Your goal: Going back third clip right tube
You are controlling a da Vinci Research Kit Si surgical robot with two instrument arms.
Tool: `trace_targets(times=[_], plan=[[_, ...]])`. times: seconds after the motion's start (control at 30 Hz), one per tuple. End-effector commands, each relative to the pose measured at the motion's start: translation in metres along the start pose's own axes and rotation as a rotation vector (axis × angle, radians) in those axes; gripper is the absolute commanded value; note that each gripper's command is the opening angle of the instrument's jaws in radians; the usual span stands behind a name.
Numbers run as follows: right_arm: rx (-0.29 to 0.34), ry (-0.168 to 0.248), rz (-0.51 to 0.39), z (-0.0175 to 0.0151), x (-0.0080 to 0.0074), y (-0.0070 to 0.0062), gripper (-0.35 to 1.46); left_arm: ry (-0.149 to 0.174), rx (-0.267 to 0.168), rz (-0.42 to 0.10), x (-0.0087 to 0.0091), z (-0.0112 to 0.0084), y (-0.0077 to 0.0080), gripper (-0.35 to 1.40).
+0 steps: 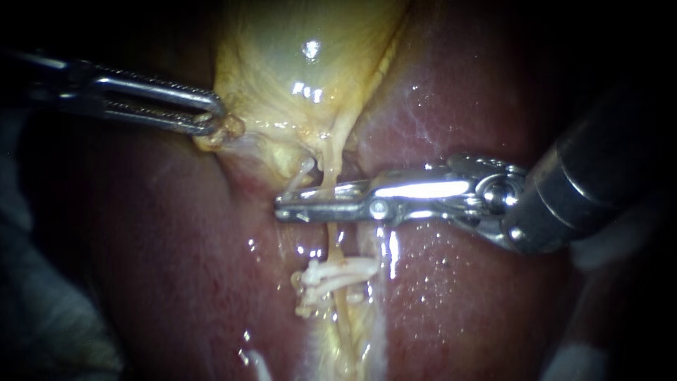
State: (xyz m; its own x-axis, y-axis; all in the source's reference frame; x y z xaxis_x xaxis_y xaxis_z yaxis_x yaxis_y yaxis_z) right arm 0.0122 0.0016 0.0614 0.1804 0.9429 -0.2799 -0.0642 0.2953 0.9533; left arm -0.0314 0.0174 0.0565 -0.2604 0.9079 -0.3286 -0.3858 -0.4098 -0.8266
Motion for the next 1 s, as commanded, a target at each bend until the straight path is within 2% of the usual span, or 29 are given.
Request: trace_targets(times=[0.03,0.1,0.2,0.3,0.37,0.43,0.53,0.63,0.73,0.87,1.0], plan=[[0.000,0.001,-0.001,0.0003,-0.0002,0.0002,-0.15,0.000,0.000,0.000,0.0000,0.0000,0.0000,-0.35],[-0.001,-0.001,-0.077,0.0009,-0.0007,0.0006,0.08,0.000,0.001,0.000,0.0000,0.0000,0.0000,-0.35],[-0.013,-0.015,-0.118,0.0018,-0.0020,0.0019,0.30,0.000,0.001,0.000,0.0000,0.0000,0.0000,-0.35],[-0.049,-0.064,-0.170,0.0023,-0.0032,0.0036,0.38,0.000,0.001,0.000,0.0000,0.0000,0.0000,-0.35],[-0.075,-0.080,-0.193,0.0023,-0.0036,0.0047,0.42,0.000,0.001,0.000,0.0000,0.0000,0.0000,-0.35],[-0.092,-0.079,-0.220,0.0022,-0.0038,0.0057,0.45,0.000,0.001,0.000,0.0000,0.0000,0.0000,-0.35],[-0.130,-0.051,-0.247,0.0020,-0.0036,0.0065,0.49,0.000,0.001,0.000,0.0000,0.0000,0.0000,-0.35],[-0.171,-0.025,-0.265,0.0016,-0.0035,0.0067,0.49,0.000,0.001,0.000,0.0000,0.0000,0.0000,-0.35],[-0.183,-0.018,-0.279,0.0013,-0.0036,0.0066,0.49,0.000,0.001,0.000,0.0000,0.0000,0.0000,-0.35],[-0.180,-0.023,-0.308,0.0007,-0.0036,0.0065,0.49,0.000,0.000,0.000,-0.0001,-0.0001,0.0000,-0.35],[-0.177,-0.040,-0.406,-0.0003,-0.0036,0.0059,0.49,-0.001,-0.001,0.000,-0.0001,-0.0002,0.0000,-0.35]])
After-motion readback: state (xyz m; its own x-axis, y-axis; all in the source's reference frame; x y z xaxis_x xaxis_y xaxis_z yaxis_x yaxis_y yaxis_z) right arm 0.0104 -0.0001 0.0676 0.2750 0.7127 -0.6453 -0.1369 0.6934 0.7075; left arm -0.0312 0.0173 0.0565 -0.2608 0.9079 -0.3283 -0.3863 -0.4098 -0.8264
